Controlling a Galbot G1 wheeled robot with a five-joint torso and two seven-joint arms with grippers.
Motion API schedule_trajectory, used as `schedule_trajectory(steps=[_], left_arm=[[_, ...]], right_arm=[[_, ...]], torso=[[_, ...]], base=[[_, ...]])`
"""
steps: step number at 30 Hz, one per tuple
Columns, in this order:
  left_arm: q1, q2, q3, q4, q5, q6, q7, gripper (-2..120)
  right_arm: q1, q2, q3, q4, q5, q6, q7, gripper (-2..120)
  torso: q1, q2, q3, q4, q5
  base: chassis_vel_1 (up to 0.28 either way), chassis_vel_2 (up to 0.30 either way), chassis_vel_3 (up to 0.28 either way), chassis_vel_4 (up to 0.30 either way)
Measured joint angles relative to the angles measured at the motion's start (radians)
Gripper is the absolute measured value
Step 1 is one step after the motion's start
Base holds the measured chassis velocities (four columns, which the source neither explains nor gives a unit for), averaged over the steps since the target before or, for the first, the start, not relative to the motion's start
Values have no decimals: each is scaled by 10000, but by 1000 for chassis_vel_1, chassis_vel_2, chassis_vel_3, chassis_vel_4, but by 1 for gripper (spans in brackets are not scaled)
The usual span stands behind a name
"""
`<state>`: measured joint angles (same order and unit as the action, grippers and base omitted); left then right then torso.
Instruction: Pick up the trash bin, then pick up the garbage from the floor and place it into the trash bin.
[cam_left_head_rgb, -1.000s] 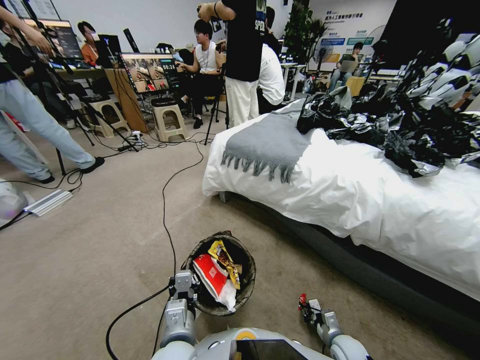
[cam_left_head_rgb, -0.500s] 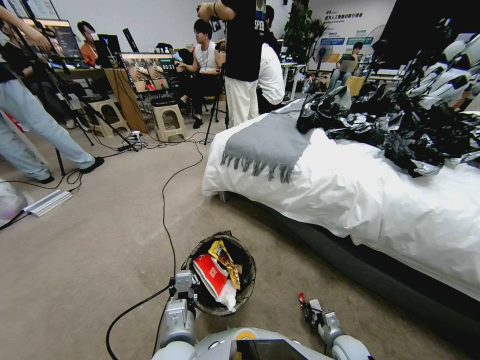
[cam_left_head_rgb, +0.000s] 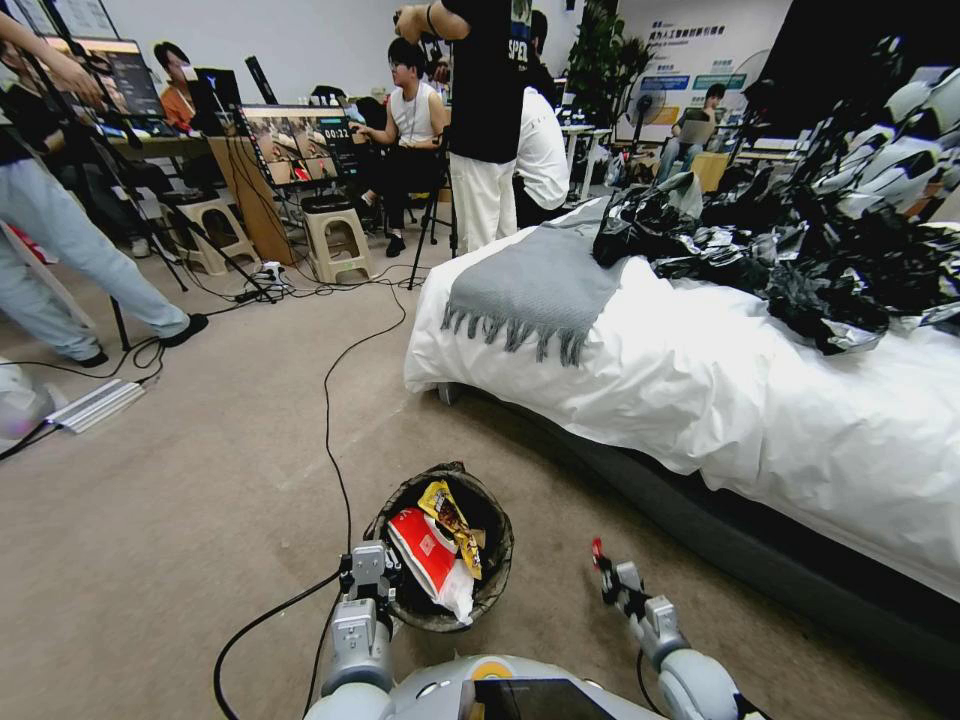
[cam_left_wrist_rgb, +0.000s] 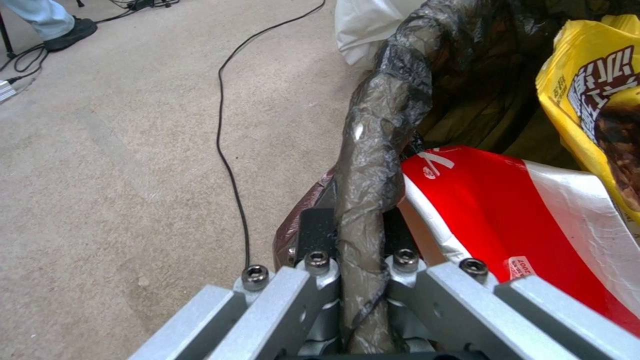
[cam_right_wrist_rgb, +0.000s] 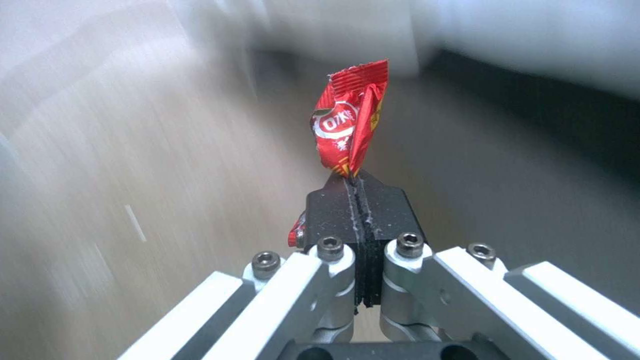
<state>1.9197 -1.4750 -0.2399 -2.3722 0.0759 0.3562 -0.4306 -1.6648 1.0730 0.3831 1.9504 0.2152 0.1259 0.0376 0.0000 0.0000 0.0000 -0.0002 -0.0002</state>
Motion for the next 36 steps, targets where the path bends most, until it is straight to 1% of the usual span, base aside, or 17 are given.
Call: schedule_trajectory(steps=[1,3,4,6,8,9,10,11,12,13,15,17,19,21,25,29,36], left_arm=[[0,3,0,7,-1,-4,1,0],[0,5,0,11,-2,-6,2,0],[4,6,0,12,-3,-12,2,0],[6,10,1,12,-4,-13,3,0],[9,23,4,12,-5,-17,5,0],[11,42,5,12,-6,-18,5,0],[11,42,5,12,-6,-18,5,0],[12,49,14,12,-6,-18,7,0],[12,49,24,12,-6,-18,10,0],[8,48,35,12,-5,-18,15,0],[5,46,38,12,-2,-18,16,0],[-17,51,44,16,15,-2,21,0],[-22,53,44,20,19,5,21,0],[-29,63,45,28,38,25,23,0],[-31,40,70,28,81,38,28,0],[-23,26,72,20,107,41,30,0],[-6,26,63,2,109,41,31,0]], right_arm=[[25,35,-8,349,-55,146,-93,0],[44,46,-18,532,-65,240,-172,0],[76,57,-81,867,-63,538,-414,0],[87,57,-99,942,-59,618,-484,0],[195,17,-185,1391,2,1103,-1002,0],[274,-123,-269,1778,126,1471,-1664,0],[274,-123,-269,1778,126,1471,-1664,0],[392,-343,-340,2150,378,1818,-2388,0],[461,-516,-392,2351,573,1970,-2793,0],[553,-765,-504,2546,808,2081,-3336,0],[598,-888,-579,2609,918,2116,-3572,0],[836,-1396,-1128,2628,1061,2137,-4261,0],[908,-1490,-1339,2578,1060,2119,-4284,0],[1147,-1699,-1983,2375,943,1993,-4286,0],[1418,-1787,-2572,2087,767,1881,-4243,0],[1615,-1785,-2961,1645,615,1846,-4184,0],[1713,-1673,-3193,1052,499,1864,-4100,0]], torso=[[0,0,0,3,0],[0,-1,0,4,0],[0,0,0,0,-1],[0,0,0,0,-1],[0,0,-1,4,2],[1,0,0,3,0],[1,0,0,3,0],[0,0,0,4,2],[0,0,0,2,0],[0,0,0,2,1],[0,0,0,3,2],[0,0,0,1,2],[0,0,0,3,1],[0,0,0,2,2],[0,0,0,3,2],[0,0,0,3,3],[0,-1,0,2,1]], base=[[0,0,0,0],[0,0,0,0],[0,0,0,0],[0,0,0,0],[0,0,0,0],[0,0,0,0],[0,0,0,0],[0,0,0,0],[0,0,0,0],[0,0,0,0],[0,0,0,0],[0,0,0,0],[0,0,0,0],[0,0,0,0],[0,0,0,0],[0,0,0,0],[0,0,0,0]])
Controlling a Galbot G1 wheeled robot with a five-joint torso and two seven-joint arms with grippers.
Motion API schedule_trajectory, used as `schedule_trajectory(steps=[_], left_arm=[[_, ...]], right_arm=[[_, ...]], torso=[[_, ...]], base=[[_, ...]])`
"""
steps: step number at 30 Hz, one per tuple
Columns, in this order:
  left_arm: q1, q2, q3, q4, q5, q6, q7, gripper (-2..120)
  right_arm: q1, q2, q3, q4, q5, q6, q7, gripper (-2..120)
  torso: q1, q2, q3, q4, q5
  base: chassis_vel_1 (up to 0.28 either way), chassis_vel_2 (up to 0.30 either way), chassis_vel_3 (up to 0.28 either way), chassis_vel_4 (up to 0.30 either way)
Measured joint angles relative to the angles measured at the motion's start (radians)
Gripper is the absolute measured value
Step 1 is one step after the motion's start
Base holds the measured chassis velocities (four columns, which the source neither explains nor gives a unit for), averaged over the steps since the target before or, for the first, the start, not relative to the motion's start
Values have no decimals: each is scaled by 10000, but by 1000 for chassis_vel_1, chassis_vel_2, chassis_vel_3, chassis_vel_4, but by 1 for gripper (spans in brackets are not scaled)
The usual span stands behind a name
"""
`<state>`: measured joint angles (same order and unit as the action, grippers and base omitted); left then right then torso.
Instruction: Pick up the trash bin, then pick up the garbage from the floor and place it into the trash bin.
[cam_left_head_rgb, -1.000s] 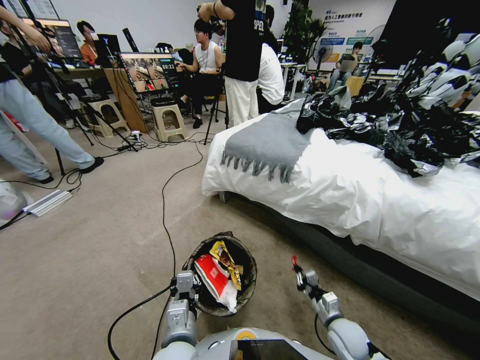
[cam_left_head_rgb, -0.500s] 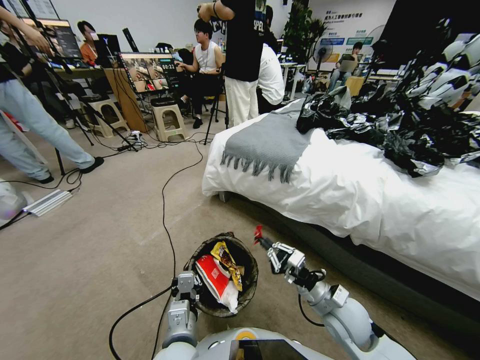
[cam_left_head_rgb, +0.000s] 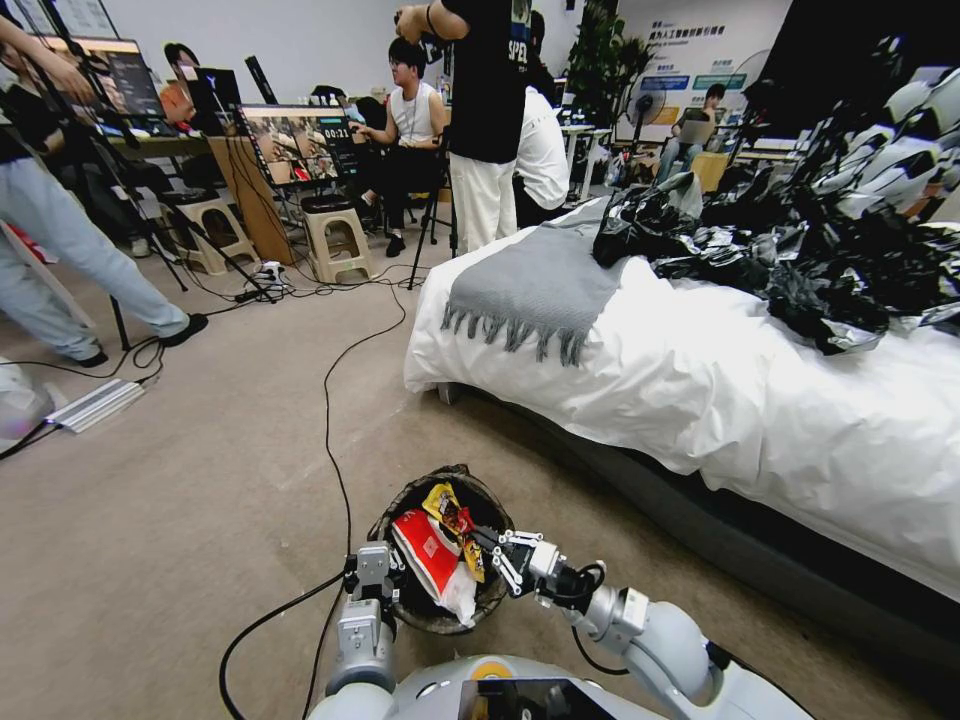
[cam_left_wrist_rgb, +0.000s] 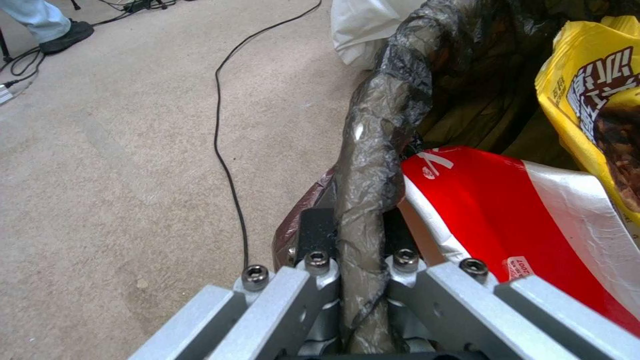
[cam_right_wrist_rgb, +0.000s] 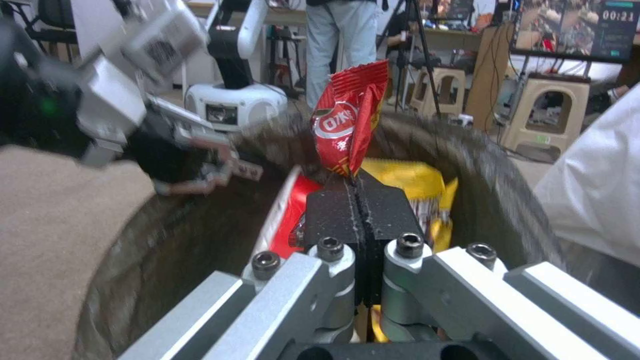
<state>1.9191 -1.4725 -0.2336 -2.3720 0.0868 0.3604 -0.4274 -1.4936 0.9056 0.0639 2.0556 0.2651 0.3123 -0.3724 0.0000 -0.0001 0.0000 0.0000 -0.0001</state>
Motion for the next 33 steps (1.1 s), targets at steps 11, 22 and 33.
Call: schedule_trajectory(steps=[11,22,33], left_arm=[[21,1,41,-21,11,-1,1,0],[31,12,79,-33,12,-3,1,0],[30,30,77,-41,10,-3,2,0]], right_arm=[[387,283,-63,-977,-61,-69,159,0],[391,339,-90,-1110,-104,-116,264,40],[316,341,59,-1033,-94,-115,265,84]], torso=[[0,0,0,0,0],[0,0,0,0,0],[0,0,0,0,1]], base=[[0,0,0,0],[0,0,0,0],[0,0,0,0]])
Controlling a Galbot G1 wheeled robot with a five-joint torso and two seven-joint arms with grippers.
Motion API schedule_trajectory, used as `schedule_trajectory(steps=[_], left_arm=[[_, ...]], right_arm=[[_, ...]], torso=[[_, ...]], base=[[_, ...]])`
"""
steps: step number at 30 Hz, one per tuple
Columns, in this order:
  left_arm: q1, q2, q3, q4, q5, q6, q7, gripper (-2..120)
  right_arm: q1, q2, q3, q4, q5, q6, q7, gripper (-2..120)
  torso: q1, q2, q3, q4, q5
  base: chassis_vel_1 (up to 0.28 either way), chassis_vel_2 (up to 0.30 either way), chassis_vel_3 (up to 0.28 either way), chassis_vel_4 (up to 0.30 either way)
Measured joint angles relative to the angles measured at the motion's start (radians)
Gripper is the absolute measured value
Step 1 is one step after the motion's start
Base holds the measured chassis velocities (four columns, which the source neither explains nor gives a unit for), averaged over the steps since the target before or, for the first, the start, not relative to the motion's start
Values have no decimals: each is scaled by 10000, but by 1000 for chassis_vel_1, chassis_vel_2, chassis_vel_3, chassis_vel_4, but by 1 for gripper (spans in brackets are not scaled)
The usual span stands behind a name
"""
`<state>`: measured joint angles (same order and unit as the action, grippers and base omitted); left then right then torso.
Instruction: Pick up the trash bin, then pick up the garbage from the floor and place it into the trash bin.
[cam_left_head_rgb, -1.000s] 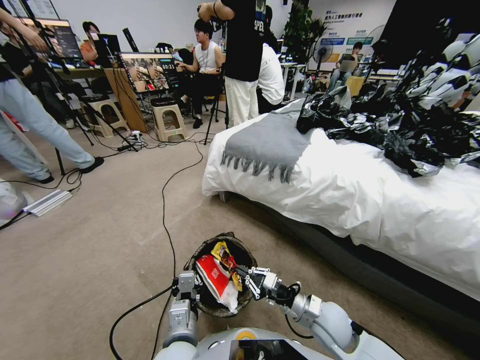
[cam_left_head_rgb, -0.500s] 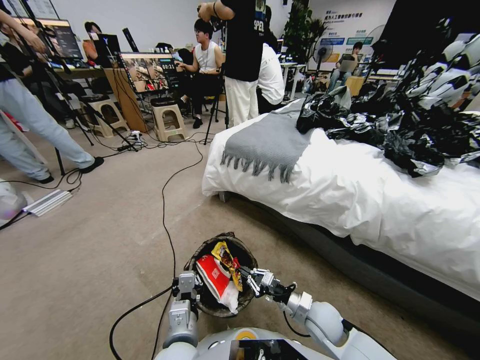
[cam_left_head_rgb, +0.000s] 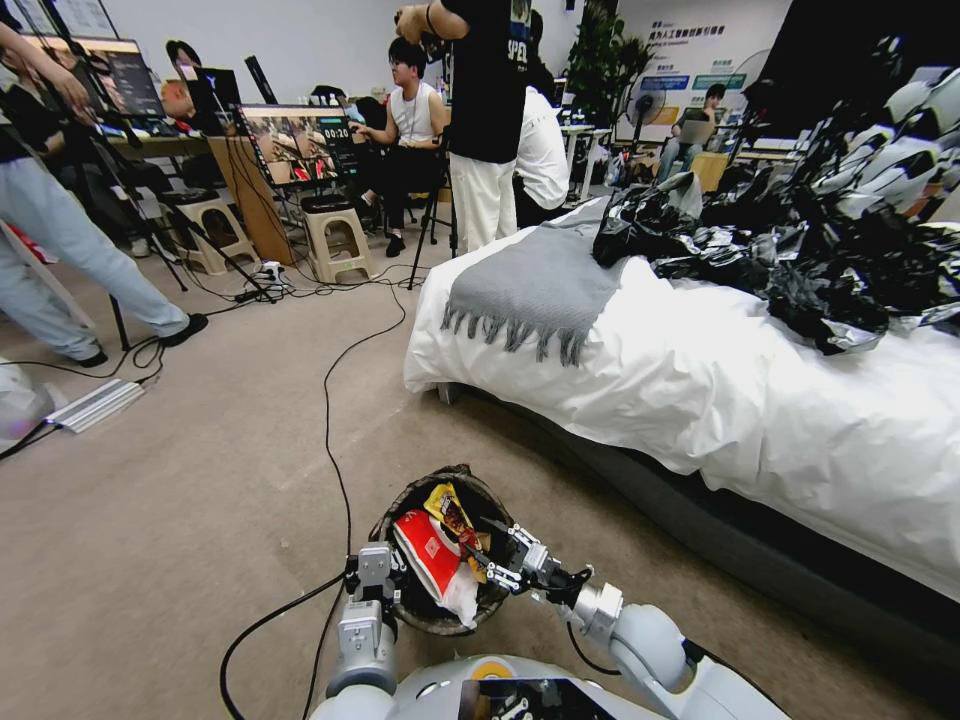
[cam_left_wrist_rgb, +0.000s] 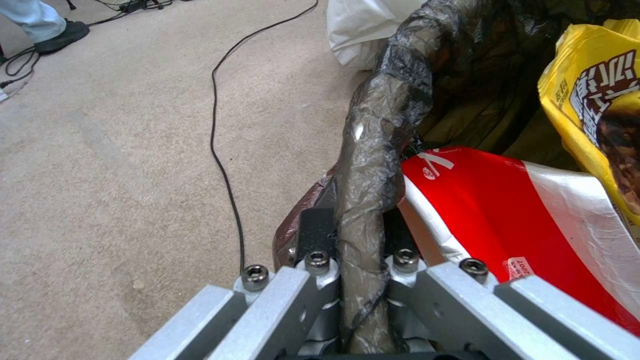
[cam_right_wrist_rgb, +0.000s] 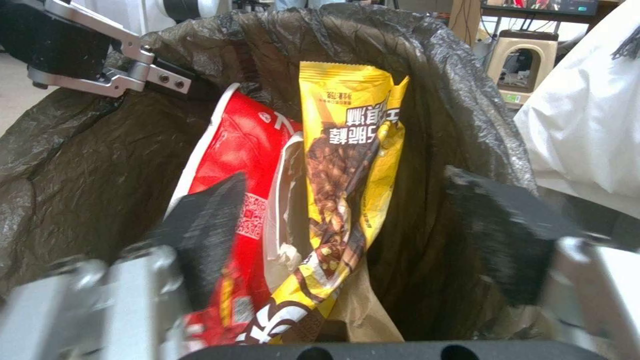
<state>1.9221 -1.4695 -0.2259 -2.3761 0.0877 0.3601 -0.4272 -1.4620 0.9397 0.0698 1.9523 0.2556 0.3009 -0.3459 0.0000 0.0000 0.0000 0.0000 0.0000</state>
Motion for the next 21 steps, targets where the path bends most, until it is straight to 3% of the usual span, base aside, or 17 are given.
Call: schedule_trajectory(steps=[6,21], left_arm=[[-3,-4,-26,-5,-2,0,0,0],[-79,-41,-144,139,-81,27,0,0]], right_arm=[[-136,3,186,320,-23,62,-101,99],[-693,358,1120,2278,-296,554,-4,100]], torso=[[0,0,0,0,0],[0,0,-1,1,-1]], base=[[0,0,0,0],[0,0,0,0]])
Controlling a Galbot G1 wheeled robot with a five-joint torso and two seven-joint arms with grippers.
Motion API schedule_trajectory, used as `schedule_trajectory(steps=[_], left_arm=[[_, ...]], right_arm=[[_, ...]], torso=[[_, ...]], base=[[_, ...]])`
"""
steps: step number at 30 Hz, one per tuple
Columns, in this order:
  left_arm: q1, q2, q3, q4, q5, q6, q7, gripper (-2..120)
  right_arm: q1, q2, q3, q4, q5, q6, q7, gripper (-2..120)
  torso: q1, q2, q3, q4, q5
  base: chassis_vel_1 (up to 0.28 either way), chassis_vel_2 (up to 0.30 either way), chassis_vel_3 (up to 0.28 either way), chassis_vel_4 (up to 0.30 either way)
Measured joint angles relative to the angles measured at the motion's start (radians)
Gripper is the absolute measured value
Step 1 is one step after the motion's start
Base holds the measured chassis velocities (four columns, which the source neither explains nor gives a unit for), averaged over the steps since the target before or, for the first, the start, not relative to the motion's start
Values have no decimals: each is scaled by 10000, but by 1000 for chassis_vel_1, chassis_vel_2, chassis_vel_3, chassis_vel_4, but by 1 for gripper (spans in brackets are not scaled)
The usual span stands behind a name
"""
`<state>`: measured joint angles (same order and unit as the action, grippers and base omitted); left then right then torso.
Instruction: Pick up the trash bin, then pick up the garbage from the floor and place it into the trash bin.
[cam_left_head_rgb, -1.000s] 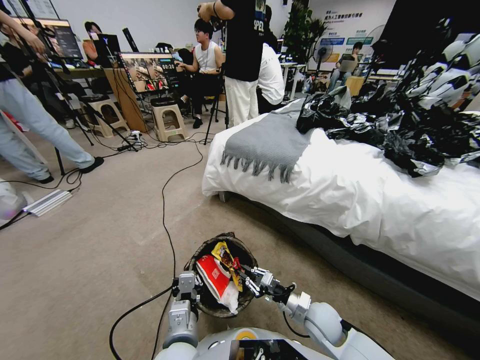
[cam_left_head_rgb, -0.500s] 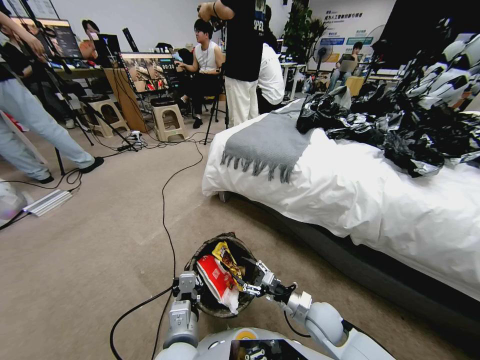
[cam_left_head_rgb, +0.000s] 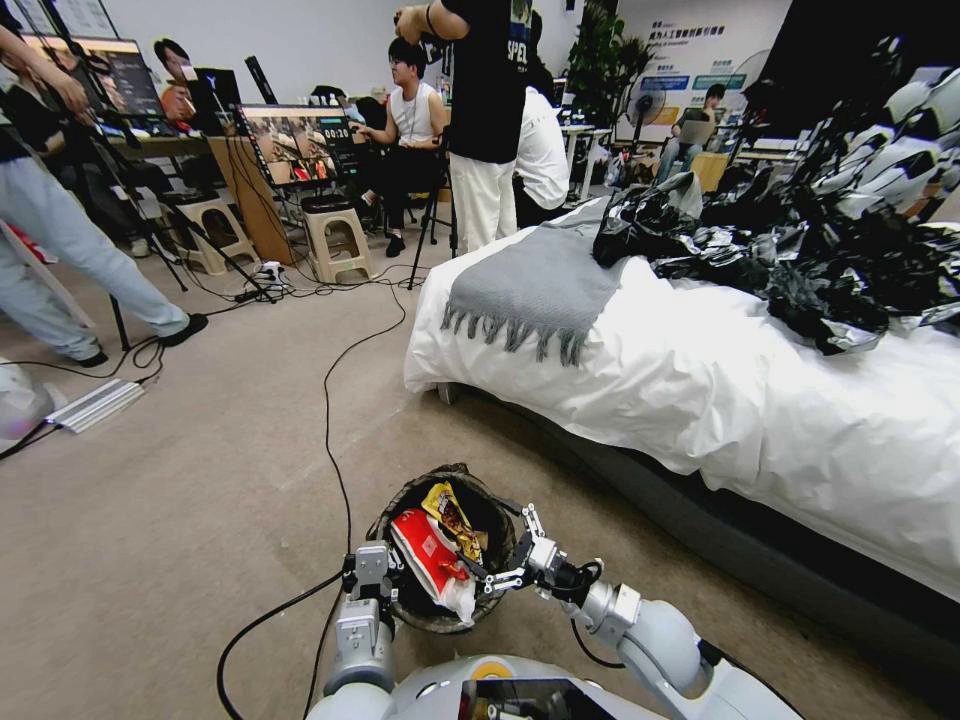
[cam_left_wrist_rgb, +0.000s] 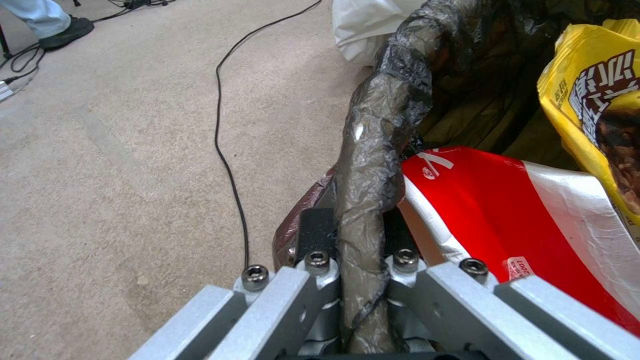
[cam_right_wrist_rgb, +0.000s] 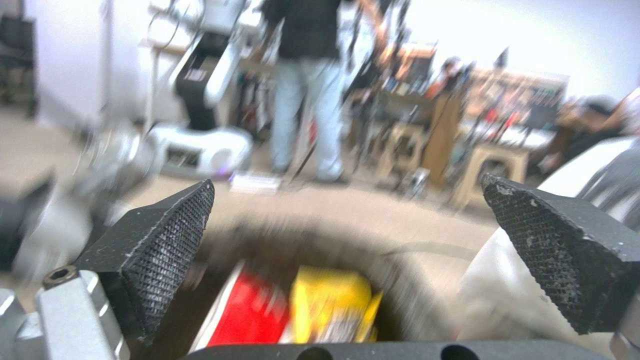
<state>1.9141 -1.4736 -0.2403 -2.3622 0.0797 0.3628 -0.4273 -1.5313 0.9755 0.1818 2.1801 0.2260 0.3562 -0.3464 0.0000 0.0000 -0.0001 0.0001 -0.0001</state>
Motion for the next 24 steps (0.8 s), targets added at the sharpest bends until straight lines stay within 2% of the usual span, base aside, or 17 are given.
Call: schedule_trajectory(steps=[11,13,14,15,18,24], left_arm=[[91,6,-34,-110,2,13,-1,0],[88,6,-52,-105,-2,9,-5,0],[79,6,-54,-94,-14,5,-4,0],[79,6,-54,-94,-14,5,-4,0],[77,-2,-26,-88,-120,-11,-7,0],[102,36,-4,-208,-172,-8,-6,0]], right_arm=[[-273,731,637,325,-402,390,617,100],[-416,1139,844,416,-835,436,1232,100],[-601,1522,1069,457,-1284,365,1885,100],[-601,1522,1069,457,-1284,365,1885,100],[-1005,2387,1673,252,-1806,260,3168,100],[-1380,2987,2315,-282,-1837,616,3573,100]], torso=[[0,0,0,0,0],[-1,0,0,1,2],[-1,0,0,1,0],[-1,0,0,1,0],[0,0,0,-3,1],[-1,0,1,-2,1]], base=[[0,0,0,0],[0,0,0,0],[0,0,0,0],[0,0,0,0],[0,0,0,0],[0,0,0,0]])
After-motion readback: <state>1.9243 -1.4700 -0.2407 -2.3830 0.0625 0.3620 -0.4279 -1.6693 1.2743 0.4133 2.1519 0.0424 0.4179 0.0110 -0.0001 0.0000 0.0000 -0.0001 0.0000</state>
